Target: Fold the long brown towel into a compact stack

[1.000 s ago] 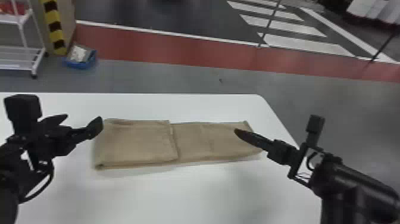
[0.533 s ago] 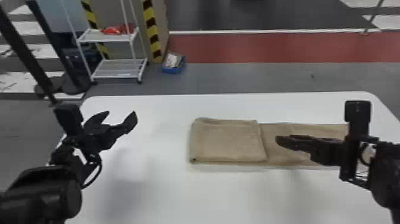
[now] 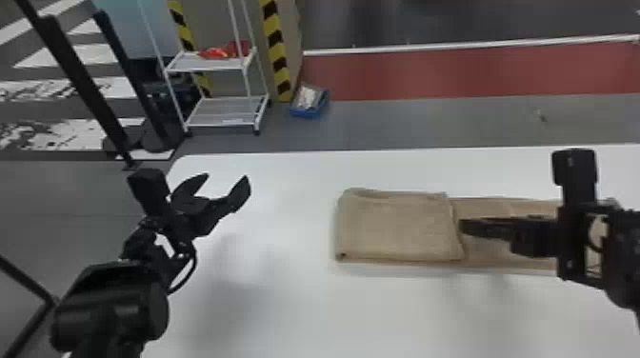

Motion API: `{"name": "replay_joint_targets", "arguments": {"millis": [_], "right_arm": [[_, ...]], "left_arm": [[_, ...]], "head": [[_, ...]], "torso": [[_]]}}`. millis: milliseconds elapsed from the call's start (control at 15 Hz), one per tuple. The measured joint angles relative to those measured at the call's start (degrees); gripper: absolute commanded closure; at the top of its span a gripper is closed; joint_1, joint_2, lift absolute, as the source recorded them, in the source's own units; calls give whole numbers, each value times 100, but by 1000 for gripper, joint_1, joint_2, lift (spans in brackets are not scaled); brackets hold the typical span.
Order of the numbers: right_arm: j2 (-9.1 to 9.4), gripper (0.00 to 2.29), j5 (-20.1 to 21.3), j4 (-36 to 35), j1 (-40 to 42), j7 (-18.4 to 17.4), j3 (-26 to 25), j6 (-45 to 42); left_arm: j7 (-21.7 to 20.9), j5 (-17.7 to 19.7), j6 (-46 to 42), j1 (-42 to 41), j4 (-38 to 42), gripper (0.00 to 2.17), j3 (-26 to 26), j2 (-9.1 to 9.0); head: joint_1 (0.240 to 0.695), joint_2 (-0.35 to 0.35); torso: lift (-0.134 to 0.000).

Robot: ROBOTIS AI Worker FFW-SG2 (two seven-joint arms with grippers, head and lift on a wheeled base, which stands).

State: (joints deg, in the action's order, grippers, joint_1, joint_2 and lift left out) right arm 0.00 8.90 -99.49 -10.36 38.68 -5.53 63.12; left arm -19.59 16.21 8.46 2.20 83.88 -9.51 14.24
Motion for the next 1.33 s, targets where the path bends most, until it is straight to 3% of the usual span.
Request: {"name": "replay_joint_targets", "arguments": {"millis": [800,1333], "right_arm": [[0,620,69,703,-575,-266,539,224],[0,1001,56,885,-645,-243,557,259]], "left_arm": [[-239,230,-215,-41,-72,39,-17,33],[-297,328,-253,-19,-59,39,12,-1]], "head": [[695,185],[695,180]], "torso": [[-124],[-124]]}}
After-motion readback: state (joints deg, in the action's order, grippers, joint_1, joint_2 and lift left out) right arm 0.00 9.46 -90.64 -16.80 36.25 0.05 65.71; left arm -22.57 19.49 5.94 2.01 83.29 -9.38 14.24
